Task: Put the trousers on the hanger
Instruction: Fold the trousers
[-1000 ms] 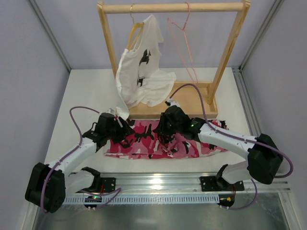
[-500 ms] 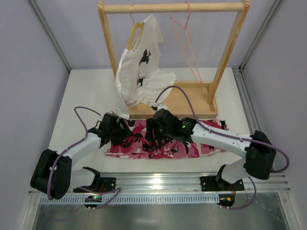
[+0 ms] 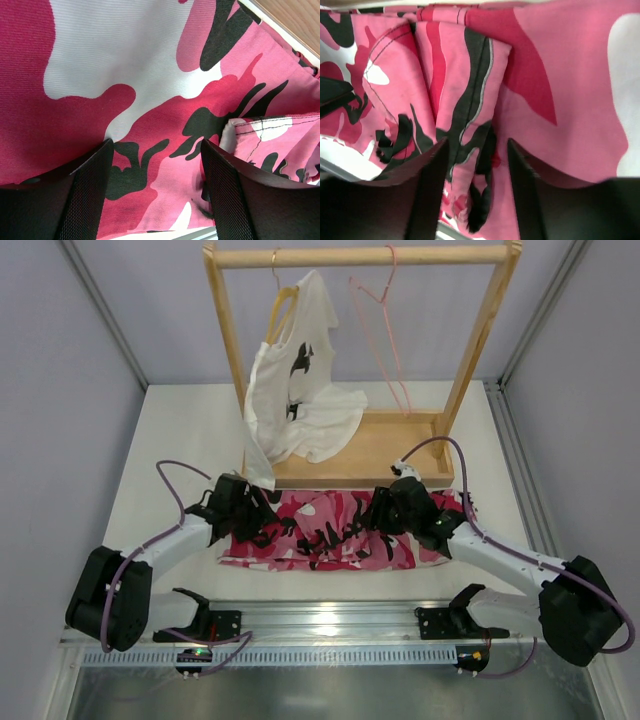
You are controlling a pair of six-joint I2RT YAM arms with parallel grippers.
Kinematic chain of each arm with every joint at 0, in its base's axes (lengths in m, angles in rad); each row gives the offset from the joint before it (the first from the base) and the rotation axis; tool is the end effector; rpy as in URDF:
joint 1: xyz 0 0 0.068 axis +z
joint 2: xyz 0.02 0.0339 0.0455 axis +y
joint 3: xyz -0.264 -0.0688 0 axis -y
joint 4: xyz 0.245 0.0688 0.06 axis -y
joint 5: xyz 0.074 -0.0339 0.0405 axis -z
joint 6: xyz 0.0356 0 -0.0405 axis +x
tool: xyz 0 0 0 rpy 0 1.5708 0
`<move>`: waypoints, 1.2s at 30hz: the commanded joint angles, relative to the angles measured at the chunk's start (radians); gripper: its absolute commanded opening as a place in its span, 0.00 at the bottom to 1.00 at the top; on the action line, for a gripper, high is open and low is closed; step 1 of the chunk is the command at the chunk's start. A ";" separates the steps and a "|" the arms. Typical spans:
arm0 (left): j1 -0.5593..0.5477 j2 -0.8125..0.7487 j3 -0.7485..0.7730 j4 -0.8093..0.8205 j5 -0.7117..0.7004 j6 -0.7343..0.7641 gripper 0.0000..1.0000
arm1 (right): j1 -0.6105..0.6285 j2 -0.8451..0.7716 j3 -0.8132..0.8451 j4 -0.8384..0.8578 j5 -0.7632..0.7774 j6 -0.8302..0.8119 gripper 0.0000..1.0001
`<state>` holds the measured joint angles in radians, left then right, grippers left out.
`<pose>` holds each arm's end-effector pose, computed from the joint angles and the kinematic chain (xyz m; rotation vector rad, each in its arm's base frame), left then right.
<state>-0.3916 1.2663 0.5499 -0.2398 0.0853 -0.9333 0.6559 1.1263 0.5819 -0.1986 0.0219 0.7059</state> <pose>0.2097 -0.0899 0.1603 -0.6727 2.5564 -0.6048 0.1810 0.1383 0.2021 0.0718 2.4067 0.6453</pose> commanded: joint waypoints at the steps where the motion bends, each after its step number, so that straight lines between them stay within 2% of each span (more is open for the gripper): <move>1: -0.003 0.022 -0.011 -0.013 -0.039 0.008 0.72 | -0.041 0.021 -0.040 0.226 -0.008 0.014 0.56; 3: -0.001 0.019 -0.010 -0.018 -0.042 0.010 0.72 | -0.079 0.055 -0.060 0.280 -0.069 0.009 0.61; 4: -0.001 0.021 -0.013 -0.019 -0.044 0.008 0.72 | -0.100 0.110 -0.069 0.365 -0.123 0.006 0.61; 5: -0.001 0.021 -0.013 -0.019 -0.044 0.008 0.72 | -0.101 0.110 -0.070 0.366 -0.137 0.006 0.61; 9: -0.001 0.015 -0.015 -0.027 -0.048 0.011 0.72 | -0.104 0.182 -0.070 0.454 -0.148 0.012 0.56; 15: -0.001 0.005 -0.013 -0.035 -0.055 0.013 0.72 | -0.108 0.260 -0.031 0.472 -0.145 0.004 0.47; 19: -0.003 0.007 -0.011 -0.036 -0.050 0.016 0.72 | -0.108 0.257 -0.007 0.438 -0.091 -0.029 0.31; 20: -0.003 0.007 -0.015 -0.036 -0.048 0.014 0.72 | -0.108 0.241 -0.002 0.424 -0.077 -0.045 0.22; 23: -0.003 0.005 -0.016 -0.038 -0.053 0.017 0.72 | -0.107 0.216 0.038 0.346 -0.027 -0.111 0.14; 29: -0.003 0.011 -0.025 -0.026 -0.052 0.016 0.72 | -0.107 0.231 0.110 0.225 0.053 -0.192 0.18; 33: -0.001 0.016 -0.022 -0.026 -0.047 0.016 0.72 | -0.105 0.250 0.130 0.157 0.050 -0.192 0.33; 34: -0.001 0.015 -0.018 -0.026 -0.047 0.014 0.72 | -0.107 0.242 0.143 0.110 0.049 -0.191 0.40; 36: -0.003 0.010 -0.012 -0.032 -0.047 0.014 0.72 | -0.107 0.219 0.153 0.039 0.050 -0.184 0.43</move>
<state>-0.3923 1.2648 0.5495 -0.2405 0.0799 -0.9352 0.5522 1.3674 0.6880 -0.0441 0.0372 0.5438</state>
